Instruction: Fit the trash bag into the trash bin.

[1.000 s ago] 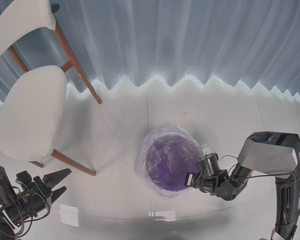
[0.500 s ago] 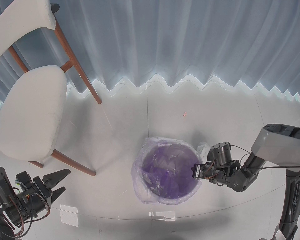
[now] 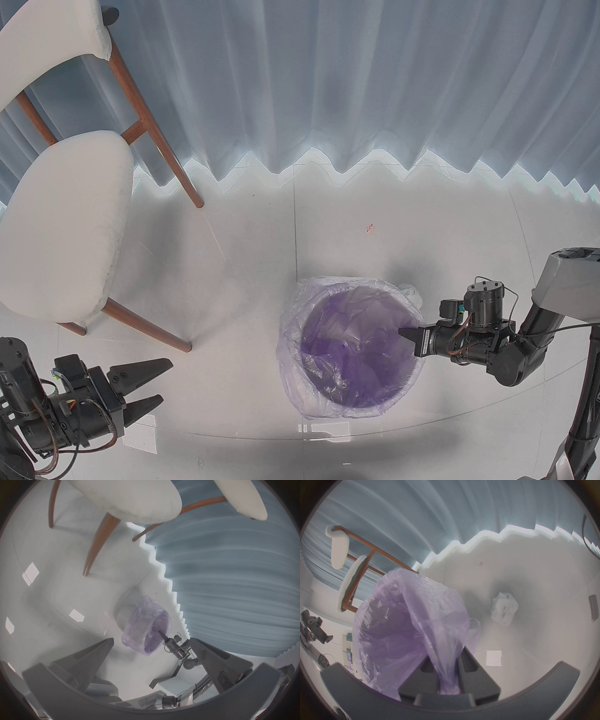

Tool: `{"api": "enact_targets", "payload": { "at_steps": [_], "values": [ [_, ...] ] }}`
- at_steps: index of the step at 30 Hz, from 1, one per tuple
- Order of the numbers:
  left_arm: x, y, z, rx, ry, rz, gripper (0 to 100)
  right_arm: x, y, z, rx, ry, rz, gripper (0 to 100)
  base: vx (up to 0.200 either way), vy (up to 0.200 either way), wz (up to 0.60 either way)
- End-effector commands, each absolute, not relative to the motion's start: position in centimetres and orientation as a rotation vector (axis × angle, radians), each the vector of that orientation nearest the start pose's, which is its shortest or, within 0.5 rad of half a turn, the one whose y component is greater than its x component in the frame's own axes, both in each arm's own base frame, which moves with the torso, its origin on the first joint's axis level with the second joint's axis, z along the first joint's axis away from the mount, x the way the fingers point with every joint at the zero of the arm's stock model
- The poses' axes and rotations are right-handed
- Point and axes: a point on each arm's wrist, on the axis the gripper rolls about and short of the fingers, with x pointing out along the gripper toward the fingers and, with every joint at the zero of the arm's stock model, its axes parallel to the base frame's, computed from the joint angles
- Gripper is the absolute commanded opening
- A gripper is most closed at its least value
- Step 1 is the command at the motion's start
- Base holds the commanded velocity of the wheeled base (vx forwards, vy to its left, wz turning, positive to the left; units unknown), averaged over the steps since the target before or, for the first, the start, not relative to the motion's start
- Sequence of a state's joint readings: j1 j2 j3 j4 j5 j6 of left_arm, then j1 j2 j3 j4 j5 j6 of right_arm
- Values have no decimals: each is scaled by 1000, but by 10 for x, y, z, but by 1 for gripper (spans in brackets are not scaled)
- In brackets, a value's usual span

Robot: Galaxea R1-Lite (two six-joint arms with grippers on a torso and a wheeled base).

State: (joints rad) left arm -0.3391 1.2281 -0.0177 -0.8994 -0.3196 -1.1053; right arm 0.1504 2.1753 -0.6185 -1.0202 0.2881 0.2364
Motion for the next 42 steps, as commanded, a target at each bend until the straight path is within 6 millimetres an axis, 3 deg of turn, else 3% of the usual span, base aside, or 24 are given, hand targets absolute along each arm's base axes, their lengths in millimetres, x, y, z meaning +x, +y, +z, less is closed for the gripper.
{"api": "enact_targets", "payload": {
  "at_steps": [1, 2, 5, 6, 11, 18, 31, 42],
  "values": [
    [129, -59, 109, -1018, 711, -422, 100, 327, 56, 12, 291, 610, 380, 0, 0, 0, 0],
    [138, -66, 110, -1008, 726, -441, 100, 329, 57, 17, 332, 598, 422, 0, 0, 0, 0],
    [138, -66, 110, -1008, 726, -441, 100, 329, 57, 17, 332, 598, 422, 0, 0, 0, 0],
    [150, -76, 107, -1009, 786, -468, 100, 329, 55, 25, 384, 589, 439, 0, 0, 0, 0],
    [173, -72, 101, -1044, 843, -463, 100, 322, 50, 37, 442, 590, 477, 0, 0, 0, 0],
    [190, -75, 84, -1054, 945, -512, 100, 311, 51, 51, 501, 582, 484, 0, 0, 0, 0],
    [220, -105, 54, -1025, 882, -637, 100, 292, 48, 56, 508, 586, 482, 0, 0, 0, 0],
    [243, -118, 41, -1016, 831, -583, 100, 290, 50, 56, 505, 565, 492, 0, 0, 0, 0]
  ]
}}
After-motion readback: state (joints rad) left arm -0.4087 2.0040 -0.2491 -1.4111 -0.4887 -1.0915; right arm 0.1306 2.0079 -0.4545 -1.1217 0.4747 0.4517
